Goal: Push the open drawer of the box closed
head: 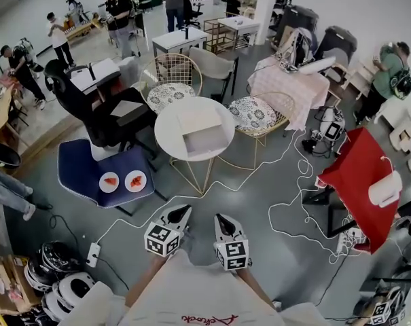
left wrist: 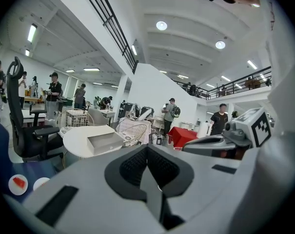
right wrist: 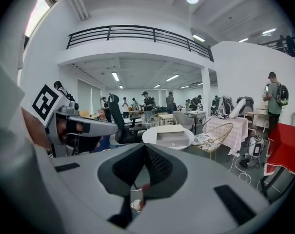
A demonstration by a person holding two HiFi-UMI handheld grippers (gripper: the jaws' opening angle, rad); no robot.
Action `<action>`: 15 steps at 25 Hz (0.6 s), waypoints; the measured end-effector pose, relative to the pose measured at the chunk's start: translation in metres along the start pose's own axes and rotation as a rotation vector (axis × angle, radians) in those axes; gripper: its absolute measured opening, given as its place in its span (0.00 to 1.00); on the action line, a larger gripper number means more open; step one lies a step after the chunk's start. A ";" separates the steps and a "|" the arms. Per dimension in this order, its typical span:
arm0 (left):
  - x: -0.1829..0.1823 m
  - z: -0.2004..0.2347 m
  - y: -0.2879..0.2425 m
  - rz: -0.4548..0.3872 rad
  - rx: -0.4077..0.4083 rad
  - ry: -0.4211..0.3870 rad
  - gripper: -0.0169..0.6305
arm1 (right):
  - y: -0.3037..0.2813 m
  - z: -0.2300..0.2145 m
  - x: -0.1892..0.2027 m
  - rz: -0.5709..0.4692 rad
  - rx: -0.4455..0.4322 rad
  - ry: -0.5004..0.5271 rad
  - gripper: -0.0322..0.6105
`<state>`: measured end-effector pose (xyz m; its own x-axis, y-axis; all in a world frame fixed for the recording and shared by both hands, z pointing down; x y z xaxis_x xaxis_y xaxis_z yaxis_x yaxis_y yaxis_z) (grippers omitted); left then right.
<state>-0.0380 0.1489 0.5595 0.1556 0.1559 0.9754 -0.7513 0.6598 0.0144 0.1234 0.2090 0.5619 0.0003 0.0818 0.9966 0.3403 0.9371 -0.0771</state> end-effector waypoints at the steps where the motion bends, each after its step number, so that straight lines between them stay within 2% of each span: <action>1: -0.001 0.006 -0.005 -0.001 0.002 0.001 0.05 | -0.008 -0.002 0.000 0.001 0.001 0.001 0.07; 10: 0.006 0.069 -0.043 0.008 -0.023 0.040 0.05 | -0.077 -0.017 0.009 0.049 -0.019 0.017 0.07; 15: -0.004 0.112 -0.074 0.018 -0.001 0.061 0.05 | -0.129 -0.027 0.001 0.070 -0.002 0.021 0.07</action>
<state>-0.0548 0.0177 0.5790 0.1809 0.2121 0.9604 -0.7540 0.6569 -0.0031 0.1044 0.0790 0.5737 0.0439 0.1399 0.9892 0.3408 0.9287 -0.1465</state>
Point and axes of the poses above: the fingertips, and each gripper's own axes: y backward along the fingers, z to its left, x out of its underside, the point moved 7 cm from there along y, backward along the fingers, and after that the axes turned 15 degrees about -z, right-handed, at the moved point
